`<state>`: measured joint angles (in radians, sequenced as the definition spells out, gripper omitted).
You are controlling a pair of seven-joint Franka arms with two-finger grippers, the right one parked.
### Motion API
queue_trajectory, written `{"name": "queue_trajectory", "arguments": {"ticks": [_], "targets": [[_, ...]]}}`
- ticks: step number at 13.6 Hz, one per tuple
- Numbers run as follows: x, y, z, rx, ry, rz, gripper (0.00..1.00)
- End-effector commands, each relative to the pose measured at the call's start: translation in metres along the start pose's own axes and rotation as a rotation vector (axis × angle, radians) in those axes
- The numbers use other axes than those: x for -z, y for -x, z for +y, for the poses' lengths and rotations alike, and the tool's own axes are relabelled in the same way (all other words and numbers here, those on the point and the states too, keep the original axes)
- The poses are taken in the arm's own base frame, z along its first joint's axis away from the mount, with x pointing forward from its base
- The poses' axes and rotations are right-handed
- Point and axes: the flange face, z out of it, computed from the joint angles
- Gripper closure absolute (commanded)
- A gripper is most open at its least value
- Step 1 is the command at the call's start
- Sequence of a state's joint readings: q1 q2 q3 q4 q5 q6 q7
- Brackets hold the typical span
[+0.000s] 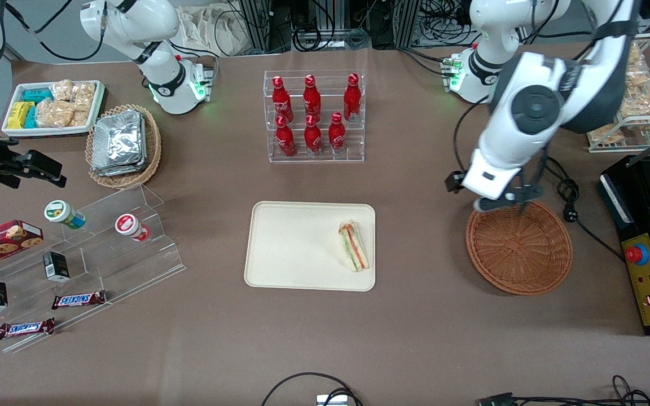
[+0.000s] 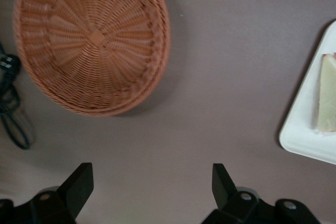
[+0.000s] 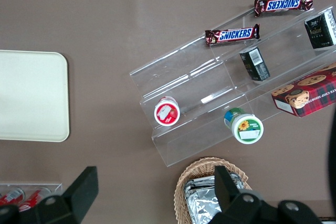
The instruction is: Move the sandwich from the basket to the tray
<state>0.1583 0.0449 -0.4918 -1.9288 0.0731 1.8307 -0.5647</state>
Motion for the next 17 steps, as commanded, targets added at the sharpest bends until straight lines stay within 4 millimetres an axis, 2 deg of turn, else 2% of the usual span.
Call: {"name": "queue_trajectory", "arguments": {"ticks": [1, 3, 6, 8, 9, 11, 14, 17], "targets": [[0.031, -0.021, -0.031, 0.021, 0.037, 0.01, 0.0], [0.042, -0.035, -0.054, 0.066, 0.056, 0.035, 0.0], [0.041, -0.047, -0.073, 0.063, 0.07, 0.057, 0.0], [0.043, -0.047, -0.081, -0.013, 0.063, 0.054, 0.0], [0.044, -0.052, -0.1, -0.016, 0.059, 0.053, 0.0], [0.05, -0.048, -0.116, -0.089, 0.044, 0.041, 0.0], [0.059, -0.044, -0.125, -0.242, 0.026, 0.03, 0.0], [0.067, -0.067, -0.127, -0.378, 0.033, 0.016, 0.0]]}}
